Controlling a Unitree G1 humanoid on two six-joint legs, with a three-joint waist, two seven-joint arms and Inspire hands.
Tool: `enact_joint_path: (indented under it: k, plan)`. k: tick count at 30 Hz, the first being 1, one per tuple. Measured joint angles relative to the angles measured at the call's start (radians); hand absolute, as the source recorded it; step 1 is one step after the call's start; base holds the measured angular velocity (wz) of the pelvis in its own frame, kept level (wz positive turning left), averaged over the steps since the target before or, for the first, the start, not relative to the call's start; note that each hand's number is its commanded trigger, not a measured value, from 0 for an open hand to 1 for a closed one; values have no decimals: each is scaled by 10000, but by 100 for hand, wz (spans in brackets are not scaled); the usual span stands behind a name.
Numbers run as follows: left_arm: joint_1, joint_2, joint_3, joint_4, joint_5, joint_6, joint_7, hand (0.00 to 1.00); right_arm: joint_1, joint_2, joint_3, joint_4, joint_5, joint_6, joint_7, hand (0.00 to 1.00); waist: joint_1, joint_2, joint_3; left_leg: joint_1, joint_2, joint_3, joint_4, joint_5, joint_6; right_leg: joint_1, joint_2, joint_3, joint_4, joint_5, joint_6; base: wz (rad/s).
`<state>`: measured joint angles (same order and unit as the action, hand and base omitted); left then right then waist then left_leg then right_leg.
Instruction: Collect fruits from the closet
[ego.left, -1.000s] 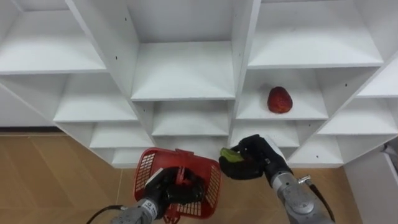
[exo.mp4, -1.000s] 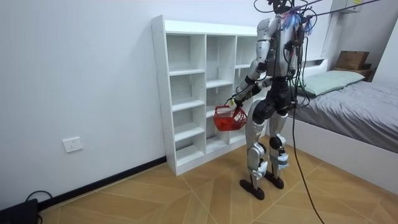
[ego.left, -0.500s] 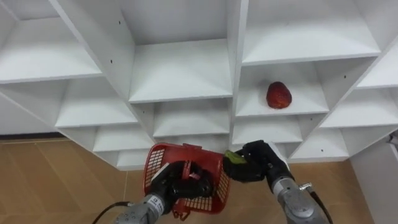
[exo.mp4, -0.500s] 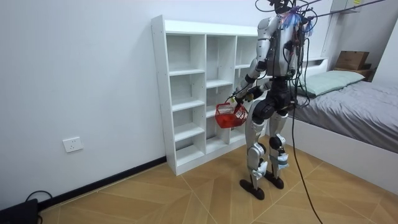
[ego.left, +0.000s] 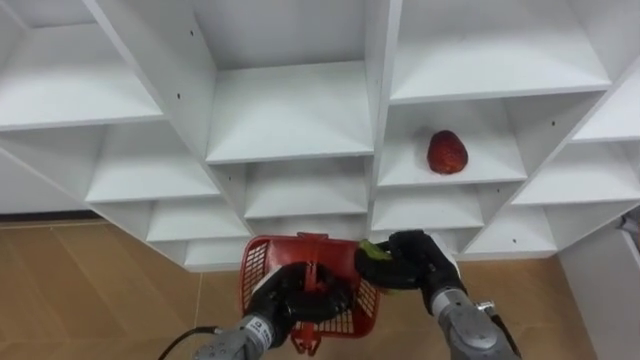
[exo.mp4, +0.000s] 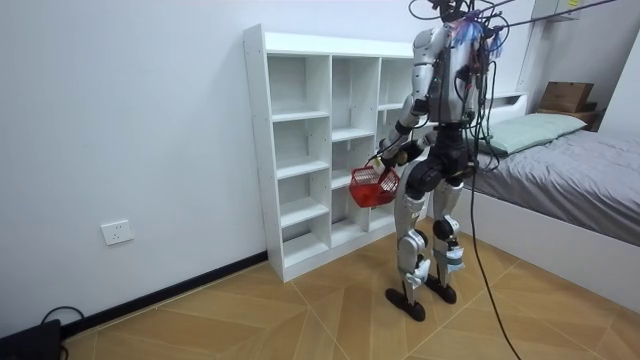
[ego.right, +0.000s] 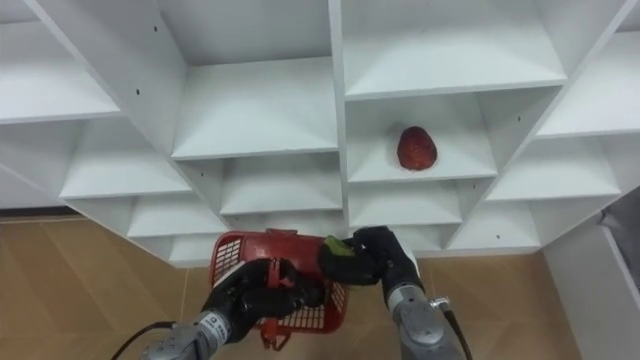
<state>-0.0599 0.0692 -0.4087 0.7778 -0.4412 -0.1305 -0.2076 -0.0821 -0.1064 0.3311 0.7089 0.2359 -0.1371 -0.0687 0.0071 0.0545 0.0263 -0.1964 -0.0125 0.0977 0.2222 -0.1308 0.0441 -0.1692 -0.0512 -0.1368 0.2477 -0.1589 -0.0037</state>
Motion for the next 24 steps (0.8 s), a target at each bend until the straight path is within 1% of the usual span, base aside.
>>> enact_joint_path:
  k: [7, 24]
  plan:
    - [-2, -27, 1, -20, 2, 2, 1, 100, -116, 18, 6, 309, 383, 78, 241, 100, 12, 0, 0, -36, -1, 93, 5, 0, 0, -109, -21, 78, 84, -28, 0, -3]
    - [-2, -42, 3, -22, 0, 3, 1, 100, -162, 28, 9, 345, 430, 82, 298, 100, 14, 4, -3, -32, 1, 98, 23, 1, 2, -116, -23, 82, 118, -29, 1, 0]
